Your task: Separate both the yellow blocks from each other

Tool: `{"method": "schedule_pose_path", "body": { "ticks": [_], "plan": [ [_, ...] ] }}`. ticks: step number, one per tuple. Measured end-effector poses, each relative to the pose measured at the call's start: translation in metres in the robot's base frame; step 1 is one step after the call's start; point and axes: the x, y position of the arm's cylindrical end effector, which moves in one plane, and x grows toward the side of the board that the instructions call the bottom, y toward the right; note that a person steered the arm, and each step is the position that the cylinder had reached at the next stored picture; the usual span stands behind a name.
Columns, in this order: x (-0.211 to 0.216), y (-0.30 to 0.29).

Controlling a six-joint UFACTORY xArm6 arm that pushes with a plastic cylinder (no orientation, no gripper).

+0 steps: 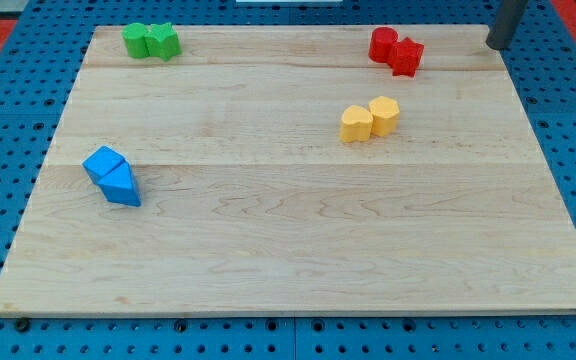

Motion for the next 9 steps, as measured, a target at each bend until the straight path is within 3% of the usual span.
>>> {"method": "schedule_pose_path", "body": {
  "ticks": [1,3,5,7,8,9],
  "plan": [
    [0.000,0.000],
    [0.086,0.014],
    [0.132,-0.127],
    [0.149,-0.221],
    [0.147,-0.231],
    [0.145,-0.179]
  ]
}}
